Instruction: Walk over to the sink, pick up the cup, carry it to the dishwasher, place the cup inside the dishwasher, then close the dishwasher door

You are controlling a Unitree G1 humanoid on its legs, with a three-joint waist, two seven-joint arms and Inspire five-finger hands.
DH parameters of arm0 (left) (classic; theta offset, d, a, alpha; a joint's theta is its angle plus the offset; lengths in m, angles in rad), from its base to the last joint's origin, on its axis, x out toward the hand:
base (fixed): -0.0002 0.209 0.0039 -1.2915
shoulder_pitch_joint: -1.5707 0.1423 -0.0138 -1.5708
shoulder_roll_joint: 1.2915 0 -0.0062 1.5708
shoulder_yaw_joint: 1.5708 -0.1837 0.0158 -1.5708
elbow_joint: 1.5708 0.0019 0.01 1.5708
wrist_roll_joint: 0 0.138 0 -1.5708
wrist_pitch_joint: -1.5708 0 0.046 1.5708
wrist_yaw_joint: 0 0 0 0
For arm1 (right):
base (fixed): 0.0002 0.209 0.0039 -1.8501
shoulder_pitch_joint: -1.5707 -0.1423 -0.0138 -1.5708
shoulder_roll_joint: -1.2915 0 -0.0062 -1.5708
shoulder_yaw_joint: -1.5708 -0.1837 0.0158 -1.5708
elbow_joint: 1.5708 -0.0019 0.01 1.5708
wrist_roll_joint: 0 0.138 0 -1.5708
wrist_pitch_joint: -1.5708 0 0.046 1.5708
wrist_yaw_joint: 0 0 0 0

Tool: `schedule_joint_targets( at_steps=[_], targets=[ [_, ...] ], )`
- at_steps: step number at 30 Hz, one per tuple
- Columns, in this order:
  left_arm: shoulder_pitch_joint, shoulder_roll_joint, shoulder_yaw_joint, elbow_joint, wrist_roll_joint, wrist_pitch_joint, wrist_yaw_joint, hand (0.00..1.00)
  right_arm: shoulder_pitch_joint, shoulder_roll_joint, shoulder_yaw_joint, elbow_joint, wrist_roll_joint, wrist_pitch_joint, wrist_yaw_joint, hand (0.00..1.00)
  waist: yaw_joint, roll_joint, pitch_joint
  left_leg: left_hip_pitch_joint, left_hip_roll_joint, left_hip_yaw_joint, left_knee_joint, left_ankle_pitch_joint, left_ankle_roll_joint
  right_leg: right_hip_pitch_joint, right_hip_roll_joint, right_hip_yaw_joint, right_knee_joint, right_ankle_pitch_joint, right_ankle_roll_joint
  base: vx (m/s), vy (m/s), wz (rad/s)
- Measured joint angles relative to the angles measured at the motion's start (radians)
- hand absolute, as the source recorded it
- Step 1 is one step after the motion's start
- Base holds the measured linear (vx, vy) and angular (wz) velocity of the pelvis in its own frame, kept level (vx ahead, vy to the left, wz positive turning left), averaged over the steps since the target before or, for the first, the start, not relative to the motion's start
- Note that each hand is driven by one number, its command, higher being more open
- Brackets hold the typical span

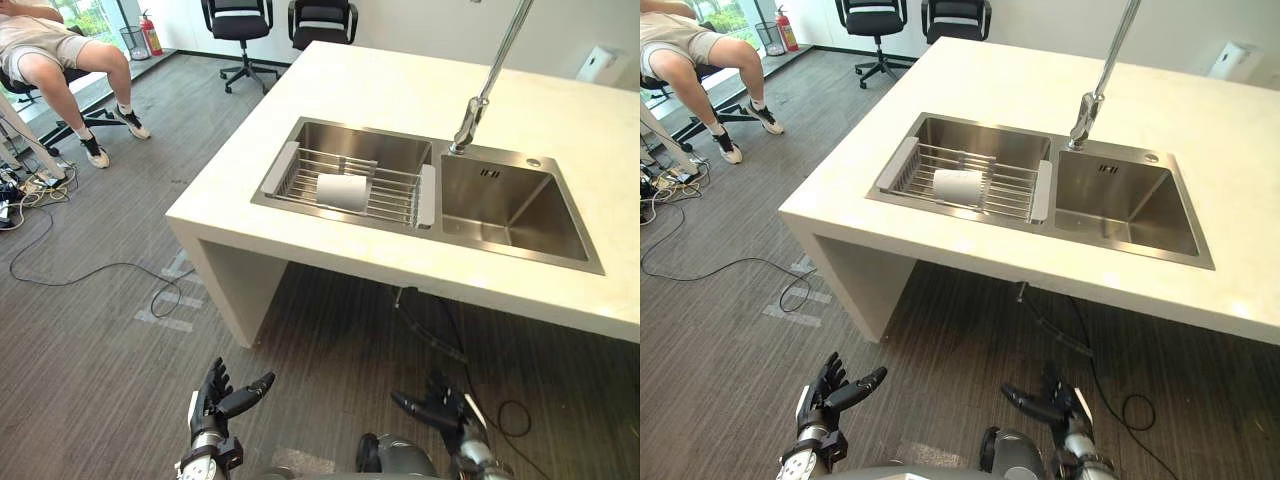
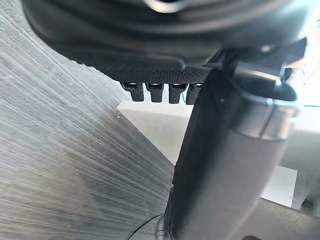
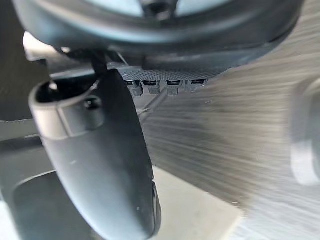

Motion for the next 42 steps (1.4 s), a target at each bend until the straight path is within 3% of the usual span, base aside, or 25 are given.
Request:
schedule_joint_targets(
  at_steps=[1, 3, 5, 7, 9, 10, 11, 12, 13, 14, 16, 19, 23, 25, 26, 29, 31, 35, 37, 42],
  targets=[
    [0.000, -0.001, 0.000, -0.014, 0.000, -0.009, 0.012, 1.00, 0.003, -0.002, -0.001, -0.007, 0.000, 0.002, 0.000, 1.00, -0.001, 0.000, 0.000, -0.035, 0.012, -0.001, 0.087, 0.038, -0.003, 0.025, 0.000, -0.014, -0.012, -0.013, 0.000, 0.26, -0.142, 0.44],
    [0.006, 0.002, -0.001, -0.100, 0.007, -0.019, 0.062, 1.00, 0.015, -0.014, -0.003, -0.022, 0.000, 0.019, 0.001, 1.00, 0.002, -0.001, 0.004, -0.158, 0.051, 0.016, 0.321, 0.183, -0.007, 0.108, 0.003, -0.038, -0.087, -0.027, 0.003, 0.26, -0.097, 0.37],
    [0.016, 0.023, -0.010, -0.208, 0.027, -0.031, 0.108, 1.00, 0.031, -0.016, -0.011, -0.025, 0.000, 0.028, 0.000, 1.00, 0.009, -0.001, 0.005, -0.217, 0.090, 0.044, 0.351, 0.121, -0.004, 0.154, 0.001, -0.050, -0.132, -0.026, 0.005, 0.21, -0.041, 0.24],
    [0.021, 0.054, -0.019, -0.344, 0.030, -0.032, 0.147, 1.00, 0.045, -0.022, -0.011, -0.027, 0.000, 0.038, -0.001, 1.00, 0.024, -0.006, 0.017, -0.257, 0.093, 0.063, 0.277, 0.065, -0.003, 0.202, -0.012, -0.052, -0.184, -0.029, 0.006, 0.21, 0.016, 0.16],
    [0.030, 0.068, -0.014, -0.531, 0.017, -0.036, 0.162, 1.00, 0.061, -0.032, -0.005, -0.029, 0.000, 0.043, -0.007, 1.00, 0.031, -0.011, 0.032, -0.317, 0.056, 0.065, 0.178, 0.054, -0.014, 0.251, -0.055, -0.055, -0.202, -0.046, 0.035, 0.24, 0.142, 0.12],
    [0.047, 0.068, -0.015, -0.650, 0.019, -0.048, 0.164, 1.00, 0.073, -0.049, 0.003, -0.030, 0.000, 0.044, -0.022, 1.00, 0.042, -0.004, 0.034, -0.358, 0.033, 0.060, 0.095, 0.058, -0.017, 0.271, -0.085, -0.042, -0.192, -0.065, 0.066, 0.23, 0.202, -0.12],
    [0.055, 0.067, -0.015, -0.694, 0.019, -0.055, 0.163, 1.00, 0.077, -0.058, 0.009, -0.031, 0.000, 0.044, -0.028, 1.00, 0.048, 0.007, 0.034, -0.363, 0.025, 0.058, 0.045, 0.076, -0.017, 0.273, -0.091, -0.032, -0.180, -0.076, 0.084, 0.25, 0.265, -0.36],
    [0.072, 0.062, -0.015, -0.760, 0.021, -0.067, 0.160, 1.00, 0.095, -0.077, 0.020, -0.043, 0.000, 0.044, -0.038, 1.00, 0.063, 0.041, 0.021, -0.359, 0.026, 0.045, -0.069, 0.156, -0.016, 0.271, -0.085, -0.008, -0.155, -0.096, 0.114, 0.27, 0.300, -0.50],
    [0.084, 0.064, -0.002, -0.829, 0.040, -0.089, 0.159, 1.00, 0.099, -0.084, 0.034, -0.041, -0.001, 0.051, -0.054, 1.00, 0.075, 0.060, 0.012, -0.360, 0.017, 0.030, -0.083, 0.226, -0.007, 0.268, -0.096, 0.041, -0.105, -0.137, 0.142, 0.28, 0.306, -0.41],
    [0.084, 0.065, 0.002, -0.840, 0.043, -0.090, 0.158, 1.00, 0.101, -0.080, 0.034, -0.041, -0.002, 0.053, -0.056, 1.00, 0.073, 0.059, 0.005, -0.356, 0.006, 0.030, -0.089, 0.216, -0.005, 0.264, -0.103, 0.061, -0.104, -0.140, 0.137, 0.30, 0.256, -0.12],
    [0.079, 0.072, 0.030, -0.934, 0.072, -0.089, 0.155, 1.00, 0.077, -0.055, 0.033, -0.033, -0.013, 0.052, -0.065, 1.00, 0.062, 0.027, 0.009, -0.365, -0.045, 0.053, -0.074, 0.175, 0.030, 0.256, -0.139, 0.136, -0.109, -0.148, 0.139, 0.33, 0.214, 0.06],
    [0.086, 0.073, 0.030, -0.988, 0.084, -0.082, 0.144, 1.00, 0.060, -0.035, 0.032, -0.032, -0.024, 0.052, -0.067, 1.00, 0.072, 0.006, 0.017, -0.350, -0.043, 0.063, -0.025, 0.110, 0.036, 0.284, -0.144, 0.143, -0.111, -0.130, 0.163, 0.19, 0.097, -0.11],
    [0.107, 0.078, 0.028, -1.039, 0.100, -0.051, 0.107, 1.00, 0.062, -0.011, 0.032, -0.031, -0.032, 0.052, -0.068, 1.00, 0.079, -0.021, 0.004, -0.290, -0.038, 0.089, -0.037, 0.062, 0.037, 0.211, -0.176, 0.143, 0.088, -0.084, 0.146, 0.20, 0.048, -0.22],
    [0.108, 0.086, 0.017, -1.055, 0.101, -0.027, 0.088, 1.00, 0.063, -0.001, 0.031, -0.005, -0.041, 0.052, -0.066, 1.00, 0.073, -0.025, -0.003, -0.236, -0.032, 0.093, -0.079, 0.061, 0.040, 0.164, -0.196, 0.135, 0.210, -0.026, 0.131, 0.20, 0.025, -0.08],
    [0.108, 0.088, 0.013, -1.055, 0.103, -0.026, 0.087, 1.00, 0.066, 0.003, 0.032, 0.007, -0.041, 0.052, -0.065, 1.00, 0.064, -0.022, -0.006, -0.225, -0.028, 0.094, -0.095, 0.063, 0.037, 0.161, -0.193, 0.128, 0.209, -0.043, 0.126, 0.20, -0.015, -0.04],
    [0.094, 0.092, -0.001, -1.046, 0.099, -0.026, 0.087, 1.00, 0.071, 0.017, 0.034, 0.032, -0.041, 0.052, -0.052, 1.00, 0.060, -0.026, -0.013, -0.187, 0.007, 0.099, -0.149, 0.078, 0.013, 0.107, -0.155, 0.080, 0.114, -0.083, 0.112, 0.16, -0.100, -0.09],
    [0.082, 0.091, -0.017, -0.997, 0.100, -0.025, 0.070, 1.00, 0.076, 0.010, 0.033, 0.046, -0.041, 0.052, -0.046, 1.00, 0.052, -0.045, -0.029, -0.189, 0.011, 0.089, -0.141, 0.081, 0.005, 0.110, -0.126, 0.058, -0.057, -0.024, 0.119, 0.16, -0.215, 0.00],
    [0.083, 0.085, -0.075, -0.953, 0.118, -0.019, 0.034, 1.00, 0.072, -0.006, 0.032, 0.061, -0.040, 0.056, -0.060, 1.00, 0.051, -0.014, -0.050, -0.170, 0.054, 0.083, -0.183, 0.098, -0.023, 0.170, -0.058, 0.050, -0.179, -0.012, 0.111, 0.11, -0.165, -0.13],
    [0.083, 0.087, -0.109, -0.951, 0.161, -0.019, 0.011, 1.00, 0.077, -0.009, 0.029, 0.061, -0.041, 0.061, -0.070, 1.00, 0.050, -0.013, -0.064, -0.143, 0.064, 0.084, -0.231, 0.117, -0.045, 0.178, -0.039, 0.058, -0.204, -0.005, 0.100, 0.05, -0.121, -0.17],
    [0.057, 0.096, -0.139, -0.945, 0.255, -0.019, -0.005, 1.00, 0.084, -0.012, 0.002, 0.061, -0.041, 0.065, -0.075, 1.00, 0.045, -0.007, -0.076, -0.121, 0.063, 0.088, -0.292, 0.142, -0.063, 0.187, -0.025, 0.069, -0.258, 0.027, 0.096, 0.00, -0.028, -0.11]
  ],
)
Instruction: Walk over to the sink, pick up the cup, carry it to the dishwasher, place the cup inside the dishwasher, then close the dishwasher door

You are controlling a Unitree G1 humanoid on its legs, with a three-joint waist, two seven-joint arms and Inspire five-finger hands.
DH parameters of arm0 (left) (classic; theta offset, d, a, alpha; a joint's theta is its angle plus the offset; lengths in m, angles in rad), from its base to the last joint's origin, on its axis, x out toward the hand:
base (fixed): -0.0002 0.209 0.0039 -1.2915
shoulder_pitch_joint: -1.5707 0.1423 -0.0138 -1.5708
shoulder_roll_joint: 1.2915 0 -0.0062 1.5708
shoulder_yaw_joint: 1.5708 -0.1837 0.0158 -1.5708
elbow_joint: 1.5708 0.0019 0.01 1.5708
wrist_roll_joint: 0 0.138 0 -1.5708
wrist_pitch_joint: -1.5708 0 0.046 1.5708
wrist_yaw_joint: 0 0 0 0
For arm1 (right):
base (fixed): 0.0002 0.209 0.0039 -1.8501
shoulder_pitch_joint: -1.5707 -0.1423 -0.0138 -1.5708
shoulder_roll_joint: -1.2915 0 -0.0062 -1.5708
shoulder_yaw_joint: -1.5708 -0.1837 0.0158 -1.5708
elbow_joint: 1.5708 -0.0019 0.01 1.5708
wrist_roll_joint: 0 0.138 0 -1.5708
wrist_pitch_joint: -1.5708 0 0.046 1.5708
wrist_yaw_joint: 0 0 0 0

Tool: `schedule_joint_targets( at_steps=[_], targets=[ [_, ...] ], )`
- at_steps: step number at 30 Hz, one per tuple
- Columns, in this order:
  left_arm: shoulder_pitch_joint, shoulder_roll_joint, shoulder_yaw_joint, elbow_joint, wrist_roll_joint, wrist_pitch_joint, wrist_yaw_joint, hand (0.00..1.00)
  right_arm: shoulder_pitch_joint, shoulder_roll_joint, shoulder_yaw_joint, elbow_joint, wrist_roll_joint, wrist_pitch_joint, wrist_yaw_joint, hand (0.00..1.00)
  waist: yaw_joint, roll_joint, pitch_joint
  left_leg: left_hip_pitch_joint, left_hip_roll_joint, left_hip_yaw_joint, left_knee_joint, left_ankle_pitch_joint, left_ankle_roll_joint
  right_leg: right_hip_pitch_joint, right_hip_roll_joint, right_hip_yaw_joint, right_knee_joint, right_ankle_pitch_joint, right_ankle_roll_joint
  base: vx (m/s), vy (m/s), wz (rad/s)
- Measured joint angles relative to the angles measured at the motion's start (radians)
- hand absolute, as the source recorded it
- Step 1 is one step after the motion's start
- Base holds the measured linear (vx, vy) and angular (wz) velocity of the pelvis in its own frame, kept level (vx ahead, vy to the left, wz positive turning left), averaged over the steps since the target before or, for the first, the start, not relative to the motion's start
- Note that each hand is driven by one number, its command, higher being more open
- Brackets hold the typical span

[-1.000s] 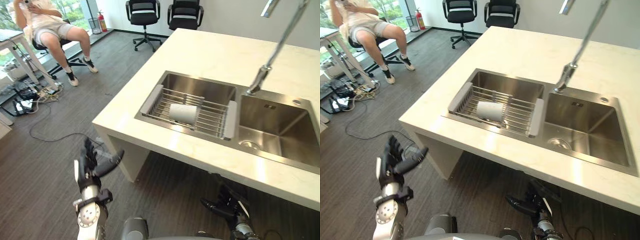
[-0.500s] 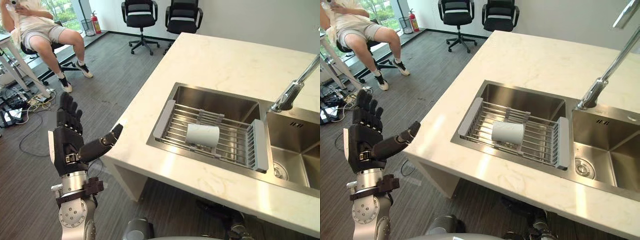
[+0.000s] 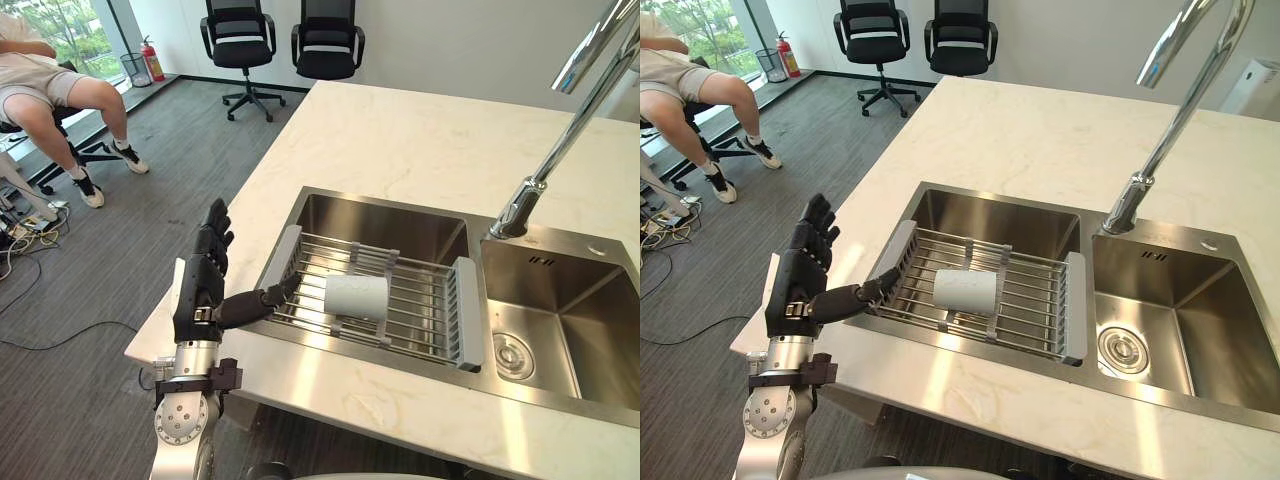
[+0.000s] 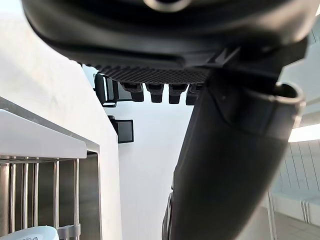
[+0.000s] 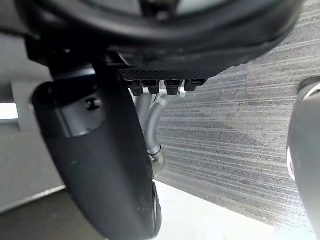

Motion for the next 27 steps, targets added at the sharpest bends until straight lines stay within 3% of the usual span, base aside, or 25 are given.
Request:
schedule_joint_targets(
  at_steps=[6, 10, 19, 27],
  targets=[
    [-0.026, 0.061, -0.026, 0.001, 0.128, 0.009, 0.017, 1.00, 0.006, 0.004, -0.018, 0.018, -0.020, 0.001, 0.008, 1.00, -0.007, 0.003, -0.015, 0.006, -0.016, 0.020, -0.045, 0.030, 0.008, 0.003, 0.004, 0.022, -0.079, 0.065, 0.009, -0.08, 0.041, -0.09],
    [-0.070, 0.091, -0.068, 0.001, 0.161, 0.058, 0.014, 1.00, 0.011, 0.008, -0.022, 0.039, -0.020, 0.001, 0.038, 1.00, -0.011, 0.006, -0.019, 0.007, -0.019, 0.032, -0.062, 0.046, 0.013, 0.002, 0.004, 0.030, -0.110, 0.095, 0.013, -0.11, 0.016, -0.08],
    [-0.152, 0.121, -0.162, 0.021, 0.177, 0.142, 0.015, 1.00, 0.045, 0.012, -0.099, 0.040, -0.019, 0.003, 0.060, 1.00, -0.029, 0.015, -0.031, 0.015, -0.029, 0.055, -0.096, 0.074, 0.015, -0.013, 0.001, 0.049, -0.107, 0.110, 0.015, -0.04, 0.001, -0.05],
    [-0.239, 0.134, -0.178, 0.088, 0.182, 0.191, 0.020, 1.00, 0.036, 0.013, -0.108, 0.039, -0.019, 0.037, 0.077, 1.00, -0.044, 0.016, -0.031, 0.021, -0.040, 0.056, -0.120, 0.089, 0.018, -0.018, -0.006, 0.050, -0.104, 0.111, 0.016, 0.00, 0.000, 0.00]
  ],
)
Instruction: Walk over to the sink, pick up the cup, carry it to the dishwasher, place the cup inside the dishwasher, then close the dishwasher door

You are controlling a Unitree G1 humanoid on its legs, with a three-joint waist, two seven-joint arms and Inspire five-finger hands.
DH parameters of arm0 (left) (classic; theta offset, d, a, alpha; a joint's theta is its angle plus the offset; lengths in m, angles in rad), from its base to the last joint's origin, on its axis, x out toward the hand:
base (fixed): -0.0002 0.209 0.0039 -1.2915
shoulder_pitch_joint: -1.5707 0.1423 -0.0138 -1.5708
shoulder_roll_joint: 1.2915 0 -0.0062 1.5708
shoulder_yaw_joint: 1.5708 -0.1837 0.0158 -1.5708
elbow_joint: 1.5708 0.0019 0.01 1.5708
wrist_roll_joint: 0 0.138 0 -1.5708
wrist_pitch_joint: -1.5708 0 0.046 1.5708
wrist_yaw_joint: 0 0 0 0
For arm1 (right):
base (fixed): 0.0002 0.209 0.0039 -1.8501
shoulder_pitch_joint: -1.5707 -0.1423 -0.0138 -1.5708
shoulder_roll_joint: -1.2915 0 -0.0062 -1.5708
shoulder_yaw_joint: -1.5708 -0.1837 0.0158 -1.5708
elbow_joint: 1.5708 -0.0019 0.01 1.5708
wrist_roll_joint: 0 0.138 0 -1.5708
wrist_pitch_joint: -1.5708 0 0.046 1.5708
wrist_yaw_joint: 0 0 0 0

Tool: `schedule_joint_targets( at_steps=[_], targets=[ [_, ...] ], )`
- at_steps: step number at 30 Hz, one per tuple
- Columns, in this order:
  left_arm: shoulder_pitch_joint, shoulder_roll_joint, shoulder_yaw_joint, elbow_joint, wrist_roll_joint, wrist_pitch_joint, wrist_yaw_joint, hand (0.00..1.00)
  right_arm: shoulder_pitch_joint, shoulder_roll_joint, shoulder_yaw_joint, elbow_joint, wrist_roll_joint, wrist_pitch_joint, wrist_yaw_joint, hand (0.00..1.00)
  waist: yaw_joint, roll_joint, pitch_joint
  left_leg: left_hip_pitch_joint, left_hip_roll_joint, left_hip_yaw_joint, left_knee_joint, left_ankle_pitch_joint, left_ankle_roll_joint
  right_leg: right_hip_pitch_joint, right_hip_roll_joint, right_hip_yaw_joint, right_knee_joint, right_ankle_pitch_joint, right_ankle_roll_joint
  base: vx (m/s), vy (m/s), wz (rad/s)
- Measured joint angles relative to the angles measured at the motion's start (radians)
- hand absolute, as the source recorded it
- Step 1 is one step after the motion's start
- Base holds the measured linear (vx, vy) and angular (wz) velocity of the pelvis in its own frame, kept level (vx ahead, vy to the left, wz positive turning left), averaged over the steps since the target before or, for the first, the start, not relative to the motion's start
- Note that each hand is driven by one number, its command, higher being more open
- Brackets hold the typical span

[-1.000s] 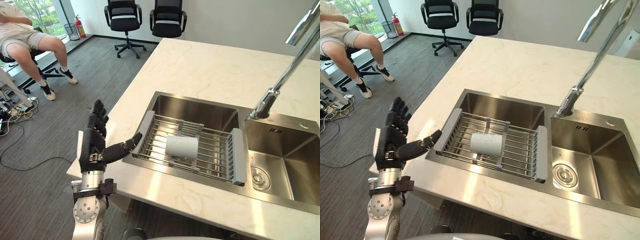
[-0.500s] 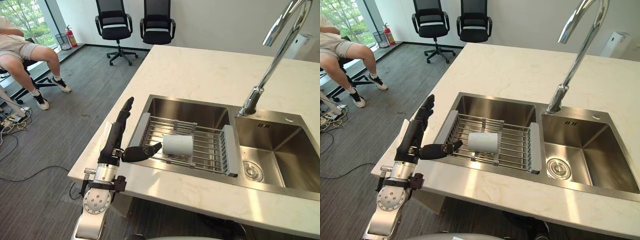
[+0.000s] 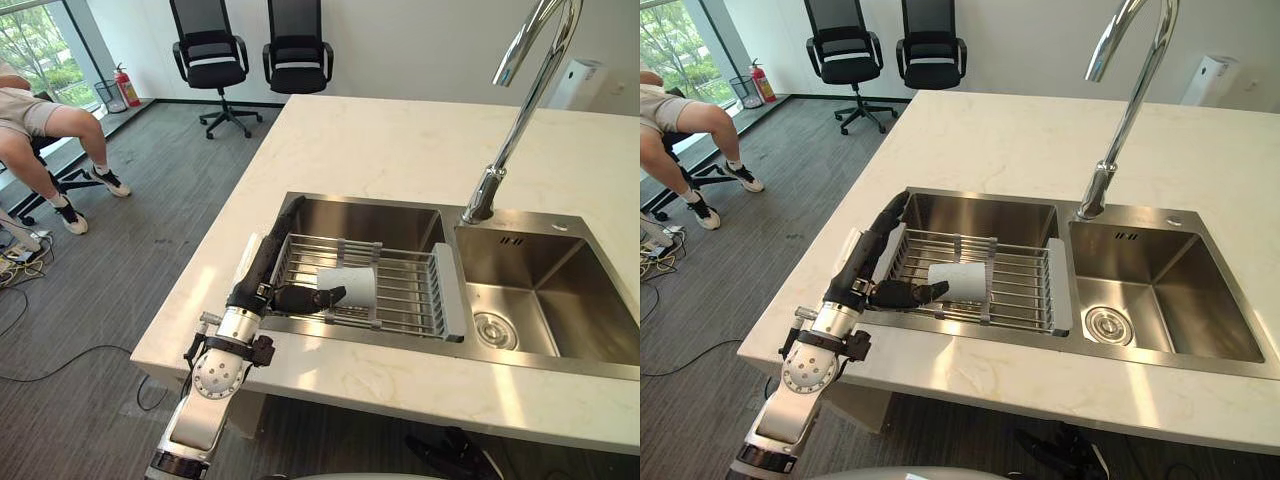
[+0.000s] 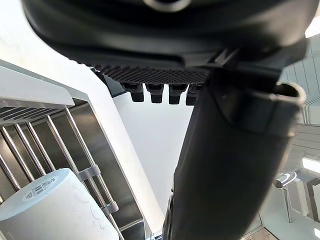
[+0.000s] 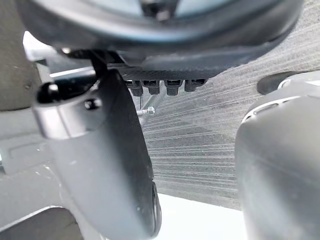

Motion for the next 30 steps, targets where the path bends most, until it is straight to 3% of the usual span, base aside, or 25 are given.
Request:
schedule_joint_targets(
  at_steps=[11, 15, 22, 30],
  targets=[
    [-0.108, 0.072, -0.087, 0.153, 0.111, 0.096, -0.041, 1.00, 0.011, -0.009, 0.024, -0.068, 0.000, 0.061, 0.024, 1.00, -0.030, 0.007, 0.009, 0.012, -0.010, 0.015, -0.037, 0.023, 0.003, -0.024, -0.008, 0.018, 0.025, -0.002, 0.000, -0.01, -0.001, -0.03],
    [-0.114, 0.111, -0.123, 0.167, 0.131, 0.107, -0.072, 1.00, 0.010, -0.024, 0.033, -0.088, -0.001, 0.073, 0.029, 1.00, -0.048, 0.014, 0.018, 0.026, -0.014, 0.015, -0.065, 0.037, 0.004, -0.027, -0.013, 0.015, 0.027, -0.003, 0.000, -0.01, -0.001, 0.00],
    [-0.210, 0.139, -0.173, 0.196, 0.131, 0.146, -0.099, 1.00, 0.016, -0.036, 0.059, -0.128, 0.000, 0.089, 0.042, 1.00, -0.051, 0.020, 0.023, 0.028, -0.025, 0.006, -0.078, 0.047, 0.005, -0.026, -0.021, 0.009, 0.037, -0.009, 0.003, -0.01, 0.008, 0.05],
    [-0.246, 0.176, -0.192, 0.196, 0.107, 0.157, -0.122, 1.00, 0.021, -0.041, 0.059, -0.129, 0.000, 0.096, 0.044, 1.00, -0.058, 0.017, 0.040, 0.035, -0.033, 0.006, -0.082, 0.048, 0.007, -0.031, -0.034, 0.015, 0.058, -0.018, 0.009, 0.00, 0.002, 0.01]
  ],
)
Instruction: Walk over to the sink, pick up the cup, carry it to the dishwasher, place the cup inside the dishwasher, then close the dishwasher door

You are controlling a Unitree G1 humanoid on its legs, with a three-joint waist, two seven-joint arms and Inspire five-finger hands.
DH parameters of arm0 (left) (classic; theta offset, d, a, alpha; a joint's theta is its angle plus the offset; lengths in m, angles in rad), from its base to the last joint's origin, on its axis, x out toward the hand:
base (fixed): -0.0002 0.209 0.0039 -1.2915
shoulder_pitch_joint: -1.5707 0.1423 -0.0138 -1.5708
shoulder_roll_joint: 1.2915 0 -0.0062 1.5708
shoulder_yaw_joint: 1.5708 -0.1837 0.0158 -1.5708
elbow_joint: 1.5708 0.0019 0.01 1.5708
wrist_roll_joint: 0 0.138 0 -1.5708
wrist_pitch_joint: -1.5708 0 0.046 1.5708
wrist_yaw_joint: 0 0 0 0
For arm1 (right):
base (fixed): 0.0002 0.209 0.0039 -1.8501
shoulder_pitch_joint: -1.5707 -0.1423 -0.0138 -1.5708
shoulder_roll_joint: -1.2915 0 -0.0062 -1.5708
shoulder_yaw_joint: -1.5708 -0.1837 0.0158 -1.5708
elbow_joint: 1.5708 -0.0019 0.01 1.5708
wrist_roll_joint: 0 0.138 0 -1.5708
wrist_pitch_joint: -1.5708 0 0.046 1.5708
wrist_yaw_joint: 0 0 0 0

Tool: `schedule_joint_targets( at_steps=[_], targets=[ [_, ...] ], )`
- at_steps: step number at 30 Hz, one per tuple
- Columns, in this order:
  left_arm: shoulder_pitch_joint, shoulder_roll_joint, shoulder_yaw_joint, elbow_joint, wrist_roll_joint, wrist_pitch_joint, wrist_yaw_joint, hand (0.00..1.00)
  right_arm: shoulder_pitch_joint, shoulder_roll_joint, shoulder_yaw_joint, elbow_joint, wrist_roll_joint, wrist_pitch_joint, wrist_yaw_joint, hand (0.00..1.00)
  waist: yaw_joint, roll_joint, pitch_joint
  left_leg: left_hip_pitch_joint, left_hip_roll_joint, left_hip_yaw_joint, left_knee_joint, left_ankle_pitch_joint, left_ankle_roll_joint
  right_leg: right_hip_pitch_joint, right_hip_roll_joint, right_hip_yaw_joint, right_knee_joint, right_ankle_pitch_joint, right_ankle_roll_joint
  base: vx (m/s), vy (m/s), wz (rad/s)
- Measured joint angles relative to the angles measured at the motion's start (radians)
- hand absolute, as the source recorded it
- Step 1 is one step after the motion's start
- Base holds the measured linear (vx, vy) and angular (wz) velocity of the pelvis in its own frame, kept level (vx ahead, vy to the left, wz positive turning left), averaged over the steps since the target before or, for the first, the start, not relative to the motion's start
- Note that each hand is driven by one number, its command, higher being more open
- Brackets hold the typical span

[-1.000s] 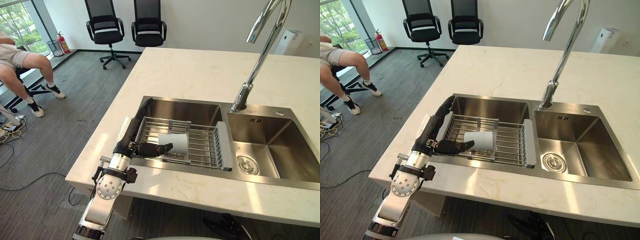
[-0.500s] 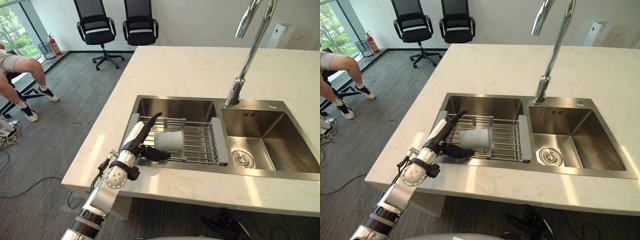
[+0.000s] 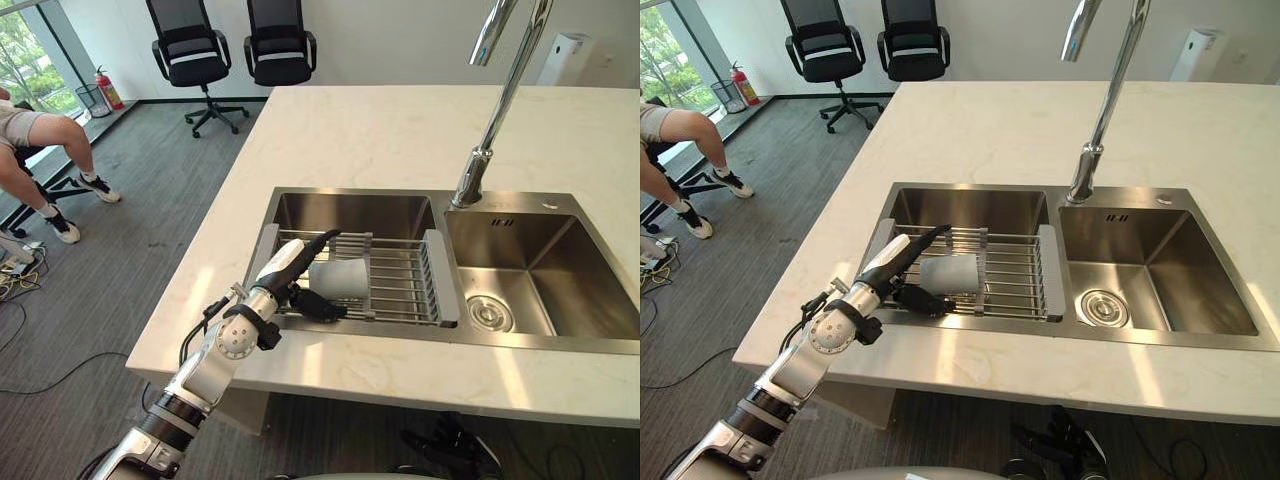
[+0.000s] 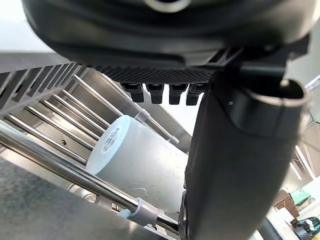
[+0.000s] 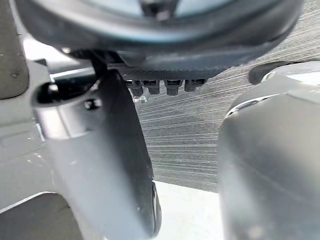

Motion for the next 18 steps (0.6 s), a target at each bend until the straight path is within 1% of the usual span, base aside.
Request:
schedule_joint_targets(
  at_steps=[4, 7, 11, 13, 17, 18],
  targets=[
    [-0.029, 0.011, -0.001, 0.000, -0.005, 0.006, -0.028, 1.00, 0.023, 0.000, 0.000, -0.030, 0.000, 0.011, 0.005, 1.00, -0.003, 0.000, 0.002, 0.000, -0.008, -0.002, -0.001, 0.000, 0.000, -0.003, -0.004, -0.001, 0.009, -0.005, 0.002, 0.00, 0.000, 0.00],
    [-0.065, 0.034, -0.001, -0.001, -0.006, 0.007, -0.053, 1.00, 0.028, -0.003, -0.001, -0.040, 0.000, 0.010, 0.019, 1.00, -0.007, -0.002, 0.003, 0.000, -0.009, -0.003, -0.001, 0.000, 0.000, -0.003, -0.005, -0.001, 0.010, -0.006, 0.003, 0.00, 0.000, 0.00],
    [-0.086, 0.059, -0.001, -0.004, -0.031, 0.013, -0.069, 1.00, 0.028, -0.003, 0.000, -0.040, 0.000, 0.010, 0.025, 1.00, -0.014, -0.002, 0.003, 0.000, -0.009, -0.004, 0.000, 0.000, 0.000, -0.002, -0.005, -0.002, 0.011, -0.006, 0.003, 0.00, 0.000, 0.00],
    [-0.098, 0.073, -0.001, -0.011, -0.055, 0.032, -0.088, 1.00, 0.029, -0.003, 0.000, -0.040, 0.000, 0.010, 0.027, 1.00, -0.015, -0.002, 0.003, 0.000, -0.009, -0.005, 0.000, 0.000, 0.000, -0.002, -0.005, -0.002, 0.011, -0.006, 0.003, 0.00, 0.000, 0.00],
    [-0.119, 0.092, -0.004, -0.011, -0.054, 0.048, -0.116, 1.00, 0.031, -0.003, 0.001, -0.041, 0.000, 0.010, 0.027, 1.00, -0.016, -0.002, 0.003, 0.000, -0.009, -0.006, 0.000, 0.000, 0.001, -0.002, -0.005, -0.003, 0.012, -0.006, 0.003, 0.00, 0.000, 0.00],
    [-0.133, 0.103, -0.021, -0.010, -0.053, 0.050, -0.119, 1.00, 0.032, -0.003, 0.004, -0.042, 0.000, 0.013, 0.025, 1.00, -0.016, -0.002, 0.003, 0.000, -0.010, -0.007, 0.000, 0.000, 0.001, -0.001, -0.006, -0.005, 0.012, -0.006, 0.003, 0.00, 0.000, 0.00]
  ],
)
